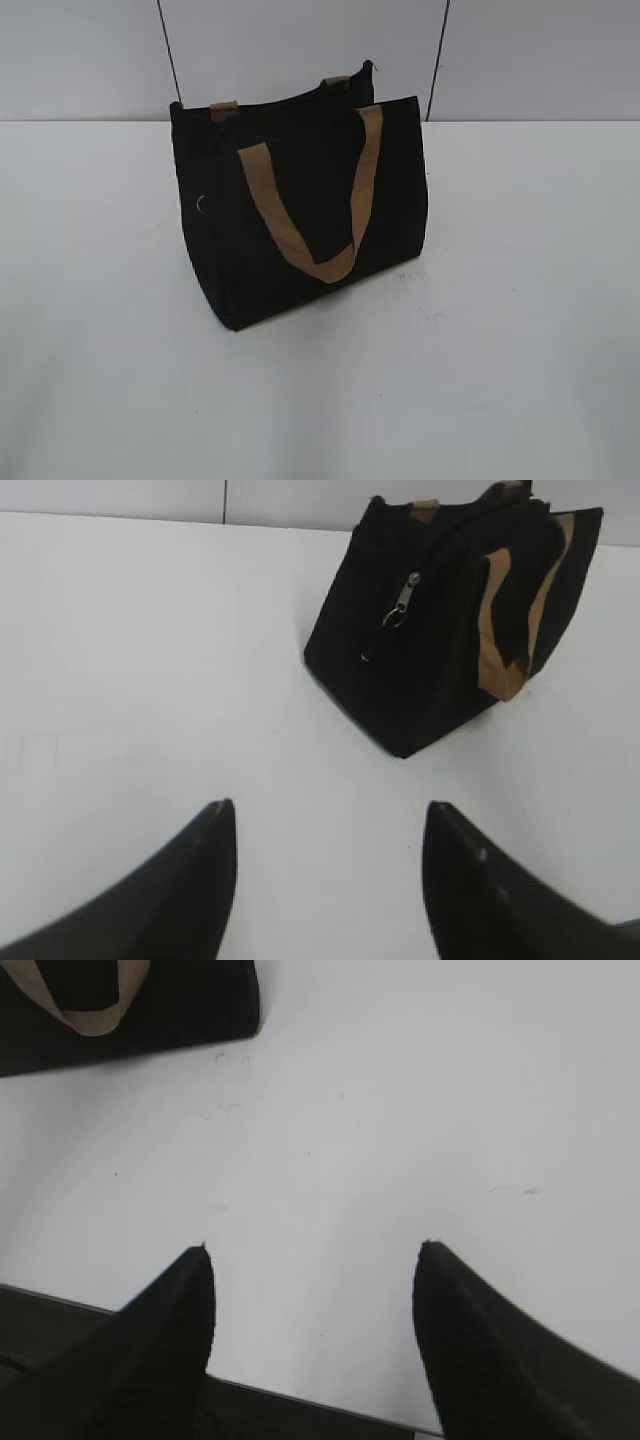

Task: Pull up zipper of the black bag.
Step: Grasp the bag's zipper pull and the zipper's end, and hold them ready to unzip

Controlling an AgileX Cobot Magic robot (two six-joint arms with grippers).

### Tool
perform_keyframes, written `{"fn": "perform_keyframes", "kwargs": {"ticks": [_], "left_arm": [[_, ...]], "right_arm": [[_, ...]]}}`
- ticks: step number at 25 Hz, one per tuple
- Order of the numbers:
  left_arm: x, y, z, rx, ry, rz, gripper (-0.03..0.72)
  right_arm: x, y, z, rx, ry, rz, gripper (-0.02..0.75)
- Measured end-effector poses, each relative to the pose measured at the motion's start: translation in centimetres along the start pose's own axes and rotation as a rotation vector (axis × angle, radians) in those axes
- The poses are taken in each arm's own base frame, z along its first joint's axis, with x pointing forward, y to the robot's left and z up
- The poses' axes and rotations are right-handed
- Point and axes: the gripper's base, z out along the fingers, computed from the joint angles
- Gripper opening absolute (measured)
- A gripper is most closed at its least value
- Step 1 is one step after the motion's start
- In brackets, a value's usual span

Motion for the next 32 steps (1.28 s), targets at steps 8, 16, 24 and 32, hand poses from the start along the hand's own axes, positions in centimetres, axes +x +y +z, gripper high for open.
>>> {"fn": "perform_keyframes", "kwargs": {"ticks": [8,16,24,32], "left_arm": [[-3.1,2.0,5.2,-0.024,0.076,0.146,0.402],[-5.0,2.9,10.4,0.046,0.057,0.357,0.379],[-5.0,2.6,15.8,0.131,0.082,0.458,0.396],[-3.7,2.6,20.7,0.189,0.132,0.429,0.419]], "right_arm": [[-4.5,-1.2,1.8,-0.008,0.041,0.027,0.486],[-7.8,-2.4,4.5,-0.037,0.162,-0.031,0.486],[-12.6,-3.3,5.3,-0.042,0.144,-0.097,0.486],[-17.0,-3.7,6.8,-0.105,0.107,-0.122,0.486]]}}
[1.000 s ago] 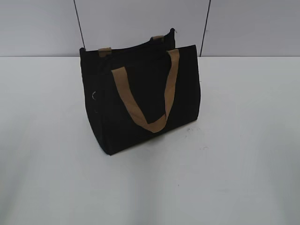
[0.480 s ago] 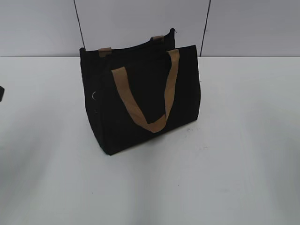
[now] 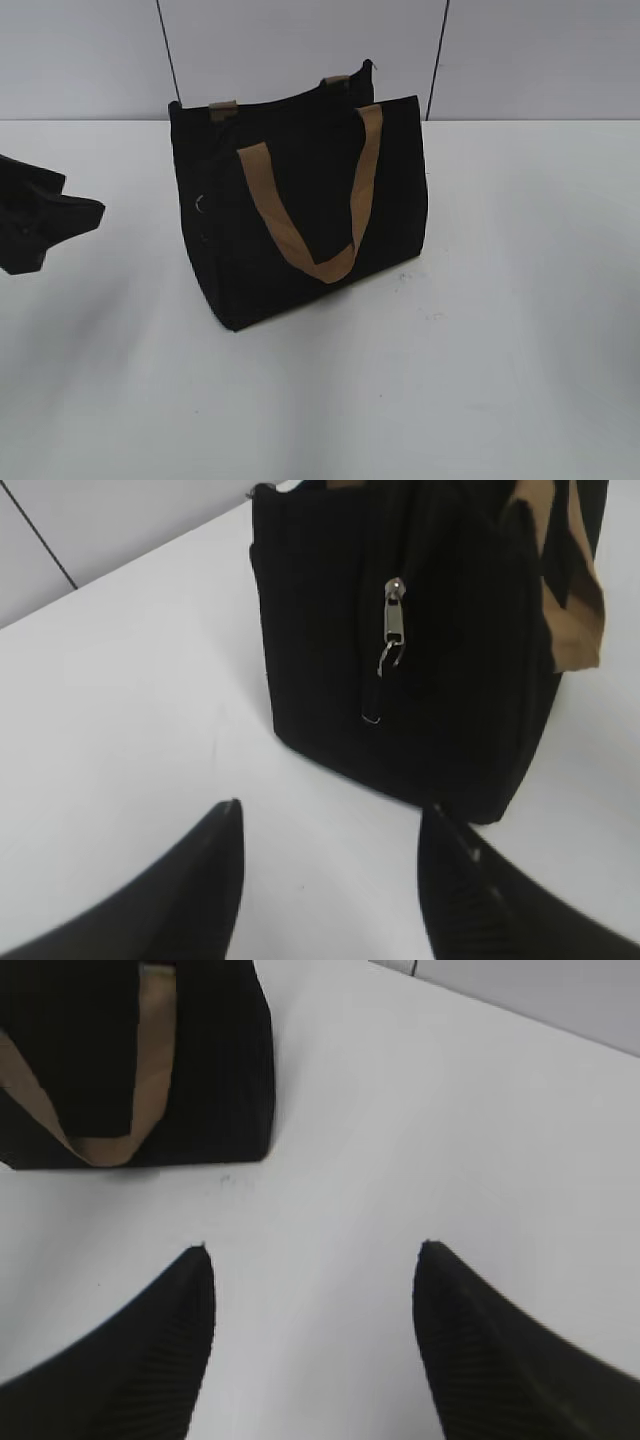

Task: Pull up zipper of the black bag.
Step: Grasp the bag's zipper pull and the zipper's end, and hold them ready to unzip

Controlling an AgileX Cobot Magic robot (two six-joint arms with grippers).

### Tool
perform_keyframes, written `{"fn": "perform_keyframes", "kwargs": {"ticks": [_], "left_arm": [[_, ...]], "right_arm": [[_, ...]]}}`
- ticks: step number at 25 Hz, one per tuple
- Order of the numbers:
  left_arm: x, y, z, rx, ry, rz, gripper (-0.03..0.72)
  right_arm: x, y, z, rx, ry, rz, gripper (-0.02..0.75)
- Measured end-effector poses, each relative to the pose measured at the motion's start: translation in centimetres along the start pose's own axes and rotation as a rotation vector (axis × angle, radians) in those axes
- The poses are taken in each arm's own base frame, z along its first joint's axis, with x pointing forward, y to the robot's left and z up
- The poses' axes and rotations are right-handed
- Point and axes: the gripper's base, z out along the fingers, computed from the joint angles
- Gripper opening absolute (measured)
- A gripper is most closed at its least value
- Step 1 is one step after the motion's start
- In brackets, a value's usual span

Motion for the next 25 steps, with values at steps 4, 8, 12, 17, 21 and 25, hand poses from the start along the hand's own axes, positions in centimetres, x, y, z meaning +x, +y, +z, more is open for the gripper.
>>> {"fn": "perform_keyframes", "kwargs": {"ticks": [4,8,12,17,21,25], "left_arm": [[0.6,0.0,2.5,0.061,-0.009,0.02,0.418],[2.0,-0.3,5.3,0.137,0.012,0.097,0.418],[3.0,-1.0,7.6,0.264,-0.004,0.215,0.418],[3.6,-0.6,10.8,0.328,0.012,0.227,0.418],[2.9,0.5,12.9,0.321,0.004,0.236,0.418],[2.3,1.4,14.1,0.295,0.009,0.231,0.418]], "right_arm": [[-1.6,-0.5,0.9,-0.035,-0.01,0.0,0.486],[-2.4,-0.9,1.6,-0.044,-0.002,-0.001,0.486],[-2.7,-1.0,1.9,-0.054,0.0,-0.01,0.486],[-2.7,-0.9,2.0,-0.072,0.009,-0.004,0.486],[-2.6,-0.9,2.0,-0.08,0.019,-0.004,0.485],[-2.6,-0.8,2.0,-0.082,0.022,-0.005,0.485]]}}
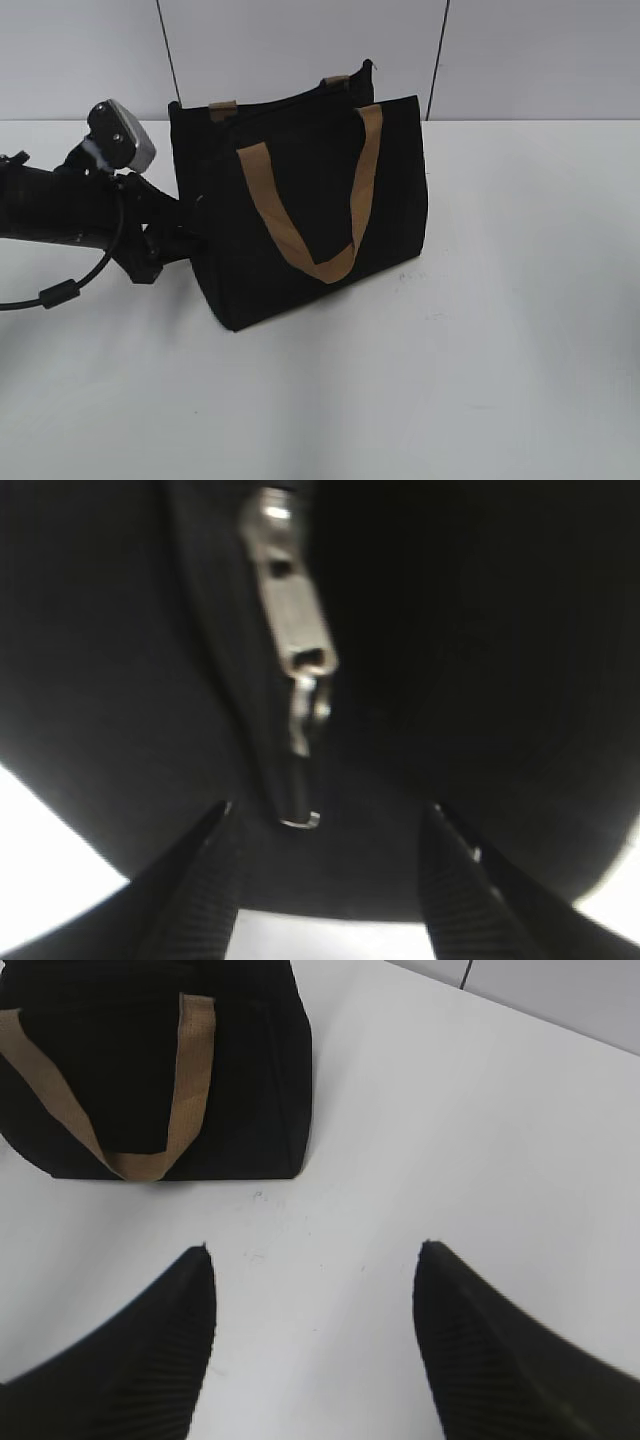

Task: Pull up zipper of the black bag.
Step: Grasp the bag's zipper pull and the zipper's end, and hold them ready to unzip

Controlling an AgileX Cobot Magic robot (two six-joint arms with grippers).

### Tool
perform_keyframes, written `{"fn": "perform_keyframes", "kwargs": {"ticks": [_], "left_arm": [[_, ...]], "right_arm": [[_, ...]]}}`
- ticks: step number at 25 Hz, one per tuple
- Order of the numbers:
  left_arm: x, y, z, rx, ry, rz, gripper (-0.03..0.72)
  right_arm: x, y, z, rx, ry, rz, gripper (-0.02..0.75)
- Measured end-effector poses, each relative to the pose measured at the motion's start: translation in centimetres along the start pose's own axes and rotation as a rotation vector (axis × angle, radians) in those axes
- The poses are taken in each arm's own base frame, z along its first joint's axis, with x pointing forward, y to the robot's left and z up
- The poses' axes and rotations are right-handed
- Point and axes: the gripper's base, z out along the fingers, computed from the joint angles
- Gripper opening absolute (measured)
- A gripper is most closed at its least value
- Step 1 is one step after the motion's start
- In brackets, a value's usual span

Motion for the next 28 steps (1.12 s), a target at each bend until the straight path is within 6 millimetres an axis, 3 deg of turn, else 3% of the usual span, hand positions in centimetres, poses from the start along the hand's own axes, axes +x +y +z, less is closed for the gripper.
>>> {"fn": "perform_keyframes", "kwargs": {"ticks": [9,22,25,28], "left_arm": [[0.8,0.5,1.3,0.007,0.028,-0.051,0.418],[0.1,1.3,1.8,0.01,-0.01,-0.088,0.412],[0.1,1.3,1.8,0.009,-0.01,-0.089,0.347],[0.0,1.3,1.8,0.01,-0.011,-0.089,0.216]], "right_arm": [[0.0,0.0,0.0,-0.002,0.002,0.001,0.485],[0.0,-0.1,0.2,-0.004,0.007,0.003,0.465],[0.0,-0.1,0.2,-0.006,0.005,0.005,0.465],[0.0,0.0,0.2,-0.009,0.002,0.008,0.465]]}}
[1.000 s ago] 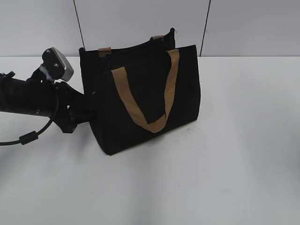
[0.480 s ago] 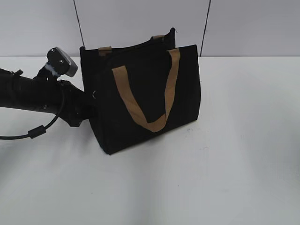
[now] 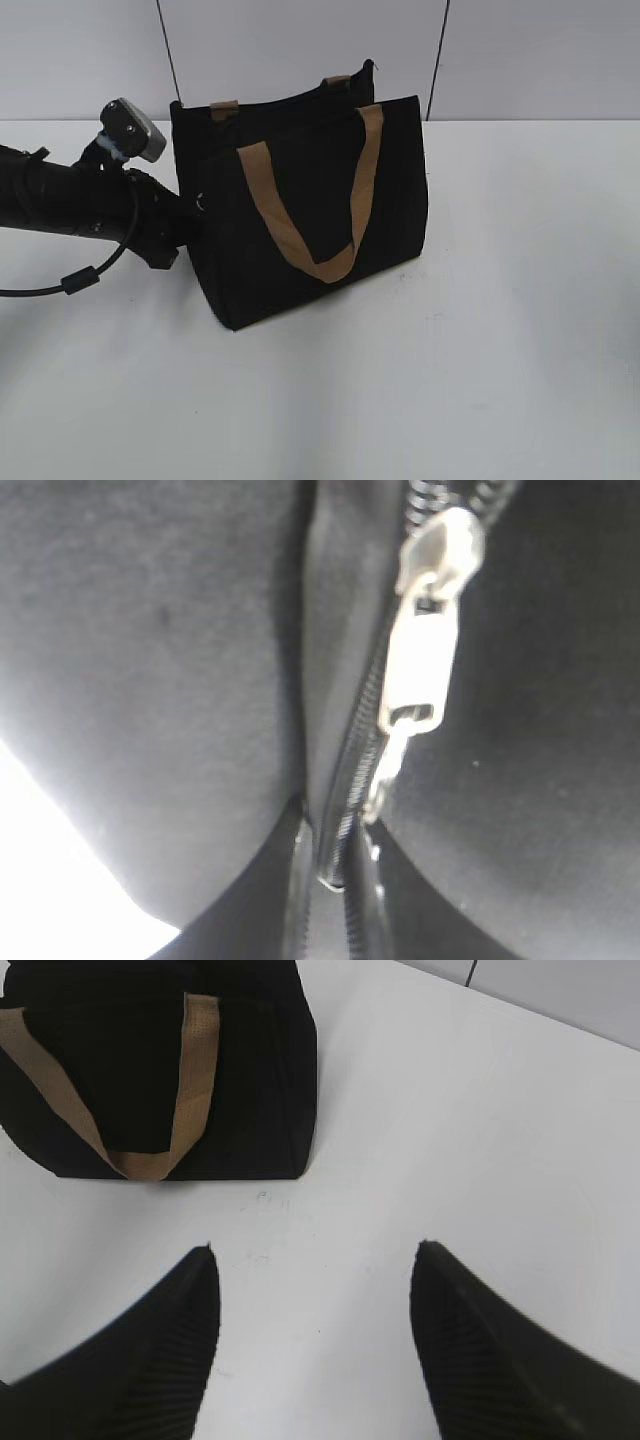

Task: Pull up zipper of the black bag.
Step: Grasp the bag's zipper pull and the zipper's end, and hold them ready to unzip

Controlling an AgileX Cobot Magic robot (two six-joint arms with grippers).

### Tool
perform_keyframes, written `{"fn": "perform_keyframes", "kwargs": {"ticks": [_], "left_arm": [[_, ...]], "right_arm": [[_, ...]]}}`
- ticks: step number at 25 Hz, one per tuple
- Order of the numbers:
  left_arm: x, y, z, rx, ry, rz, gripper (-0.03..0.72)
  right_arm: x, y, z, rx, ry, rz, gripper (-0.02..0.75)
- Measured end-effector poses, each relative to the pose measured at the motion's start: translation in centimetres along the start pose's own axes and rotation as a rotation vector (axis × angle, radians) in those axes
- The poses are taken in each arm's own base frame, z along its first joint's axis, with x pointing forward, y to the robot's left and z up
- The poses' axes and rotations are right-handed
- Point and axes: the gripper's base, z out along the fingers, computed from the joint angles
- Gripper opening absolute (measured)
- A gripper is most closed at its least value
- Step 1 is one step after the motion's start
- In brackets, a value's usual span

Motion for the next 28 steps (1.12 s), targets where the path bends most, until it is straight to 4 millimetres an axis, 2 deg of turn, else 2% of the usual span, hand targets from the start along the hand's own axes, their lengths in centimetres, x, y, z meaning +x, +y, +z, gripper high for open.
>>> {"fn": "perform_keyframes", "kwargs": {"ticks": [3,5,10,13,19,28], "left_arm": [[0.0,0.0,0.0,0.0,0.0,0.0,0.085],[0.0,0.0,0.0,0.0,0.0,0.0,0.05],[-0.6,0.4,-0.8,-0.045,0.01,-0.006,0.036],[-2.0,0.6,-2.4,-0.089,-0.002,-0.018,0.036],[-4.7,0.2,-5.8,-0.124,-0.025,0.068,0.034],[-7.3,-0.7,-9.5,-0.165,-0.075,0.144,0.033]], "right_arm": [[0.0,0.0,0.0,-0.005,-0.005,0.004,0.465],[-0.1,0.1,0.0,-0.011,-0.01,0.009,0.465],[-0.3,0.3,0.0,-0.03,-0.034,0.003,0.465],[-0.5,0.4,0.0,-0.045,-0.054,0.008,0.465],[-1.2,0.7,-0.1,-0.077,-0.138,-0.01,0.465],[-2.3,0.8,0.5,-0.128,-0.179,-0.001,0.465]]}}
